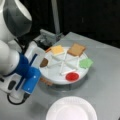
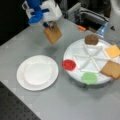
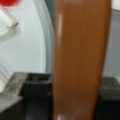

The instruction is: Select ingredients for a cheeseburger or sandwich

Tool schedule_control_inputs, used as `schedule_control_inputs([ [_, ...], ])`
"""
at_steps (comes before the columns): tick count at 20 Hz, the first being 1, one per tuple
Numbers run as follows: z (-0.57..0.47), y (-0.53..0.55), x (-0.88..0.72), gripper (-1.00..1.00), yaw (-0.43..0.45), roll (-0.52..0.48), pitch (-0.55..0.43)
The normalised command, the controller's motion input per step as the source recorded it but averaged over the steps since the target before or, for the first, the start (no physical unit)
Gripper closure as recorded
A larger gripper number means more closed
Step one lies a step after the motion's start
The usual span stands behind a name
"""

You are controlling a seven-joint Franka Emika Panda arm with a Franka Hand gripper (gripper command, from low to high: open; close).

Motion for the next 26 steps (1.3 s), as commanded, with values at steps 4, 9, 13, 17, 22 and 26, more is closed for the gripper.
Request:
schedule_control_inputs([
  [4,-0.16,-0.06,0.32,1.0,0.045,0.053,-0.091],
  [9,0.0,-0.06,0.27,1.0,0.043,-0.015,-0.032],
  [13,-0.02,-0.14,0.36,1.0,0.121,0.033,-0.013],
  [17,-0.18,-0.26,0.52,1.0,0.181,0.154,-0.049],
  [22,-0.17,-0.36,0.64,1.0,0.195,0.26,-0.012],
  [26,-0.06,-0.34,0.61,1.0,0.208,0.279,0.017],
])
